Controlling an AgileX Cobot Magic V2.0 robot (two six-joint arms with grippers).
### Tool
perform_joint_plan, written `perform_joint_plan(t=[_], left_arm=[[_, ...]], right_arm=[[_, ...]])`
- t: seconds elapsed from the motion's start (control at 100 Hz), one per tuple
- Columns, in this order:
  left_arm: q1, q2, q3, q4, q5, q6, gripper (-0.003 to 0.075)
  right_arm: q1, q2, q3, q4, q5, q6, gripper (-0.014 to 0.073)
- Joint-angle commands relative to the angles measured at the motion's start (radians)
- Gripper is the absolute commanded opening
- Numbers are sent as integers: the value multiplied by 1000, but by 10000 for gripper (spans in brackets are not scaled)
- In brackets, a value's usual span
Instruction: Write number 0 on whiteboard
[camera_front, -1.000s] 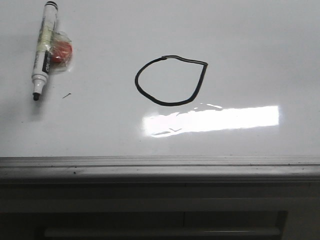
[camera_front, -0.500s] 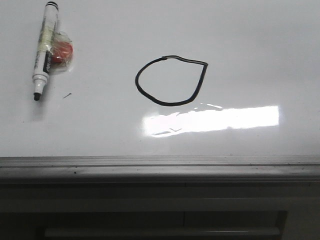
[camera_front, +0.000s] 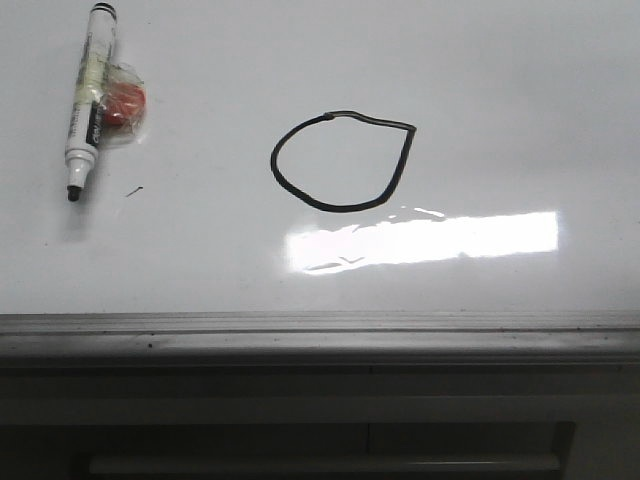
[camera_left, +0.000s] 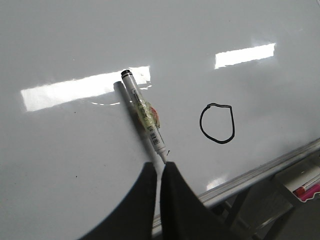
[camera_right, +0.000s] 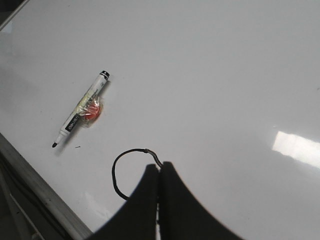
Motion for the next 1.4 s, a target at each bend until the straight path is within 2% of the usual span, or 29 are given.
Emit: perform_joint_plan(t=[0.0,0.22,0.42,0.47,0.58,0.64,0.69,0.84,0.96,1.08,1.2,1.39], left_arm=[[1,13,-29,2,-72,-1,-20],[1,11,-24,-5,-78,-1,-20],[11,2,43,17,-104,16,-20],[22,-17,78,40,-173,53,-20],[78,-67,201,32,-440,236,-20],[124,-104,285,37,-556,262,-20],[174,-133,345,40,-599,262,-20],[337,-141,475,-44,-573,246,-20],[421,-141,550,-97,-556,244,-20],[439,-141,591,-87,-538,244,-20],[439,-141,589,-85,-420,244,-20],[439,-141,589,-97,-423,244,-20]], right_arm=[[-6,1,-27,-35,-64,3,-69],[-6,1,-27,-35,-64,3,-69],[-6,1,-27,-35,-64,3,-69],[-6,1,-27,-35,-64,3,-69],[-6,1,-27,-35,-64,3,-69],[-6,1,-27,-35,-64,3,-69],[-6,1,-27,-35,-64,3,-69],[-6,1,-27,-35,-64,3,-69],[-6,1,-27,-35,-62,3,-69],[-6,1,-27,-35,-62,3,-69],[-6,1,-27,-35,-62,3,-69],[-6,1,-27,-35,-62,3,-69]])
